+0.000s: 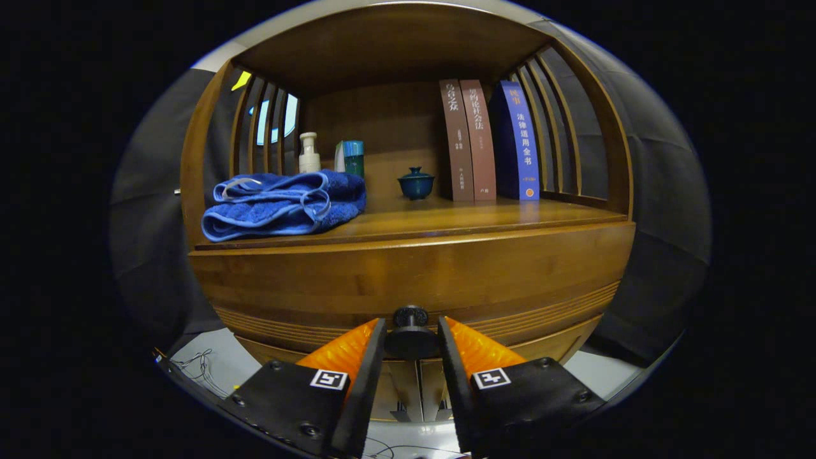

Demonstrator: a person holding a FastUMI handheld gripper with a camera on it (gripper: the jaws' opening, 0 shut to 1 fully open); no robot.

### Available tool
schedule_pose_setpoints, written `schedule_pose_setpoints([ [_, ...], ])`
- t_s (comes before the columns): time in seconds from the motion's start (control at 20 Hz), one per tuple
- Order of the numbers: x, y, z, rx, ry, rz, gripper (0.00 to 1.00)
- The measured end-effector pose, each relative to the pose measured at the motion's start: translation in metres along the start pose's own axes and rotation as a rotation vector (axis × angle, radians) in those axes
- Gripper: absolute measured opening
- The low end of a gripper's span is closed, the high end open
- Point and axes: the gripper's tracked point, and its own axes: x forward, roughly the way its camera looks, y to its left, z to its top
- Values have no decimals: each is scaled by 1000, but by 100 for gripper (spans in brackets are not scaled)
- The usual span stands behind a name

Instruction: Pull open the drawer, take out the items inside it, and place them on the countertop above the cabinet.

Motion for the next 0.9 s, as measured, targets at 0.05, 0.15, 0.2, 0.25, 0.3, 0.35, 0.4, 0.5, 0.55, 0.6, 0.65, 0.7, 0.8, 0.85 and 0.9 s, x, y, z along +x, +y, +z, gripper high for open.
schedule_pose_setpoints([
  [0.05, 4, -2, 0, -10, -6, 1, 55],
  [0.15, -1, -2, 4, -13, -18, -6, 53],
  [0.2, 1, -2, 0, -18, -15, -4, 46],
  [0.25, 3, -2, -1, -9, -17, 2, 39],
  [0.3, 1, -1, -2, 1, -13, 10, 35],
  [0.35, 0, -1, -2, 13, -8, 14, 31],
  [0.4, -4, -2, -3, 4, -2, 8, 31],
  [0.5, -20, -5, -6, -19, 3, -3, 31],
  [0.55, -30, -4, -9, -17, 6, -2, 31],
  [0.6, -40, -4, -12, -15, 10, -3, 31],
  [0.65, -50, -4, -14, -15, 14, -3, 31],
  [0.7, -61, -4, -17, -17, 16, -3, 31],
  [0.8, -86, -5, -23, -24, 18, -3, 31],
  [0.85, -97, -5, -26, -26, 19, -2, 31],
  [0.9, -109, -5, -29, -24, 22, 1, 31],
])
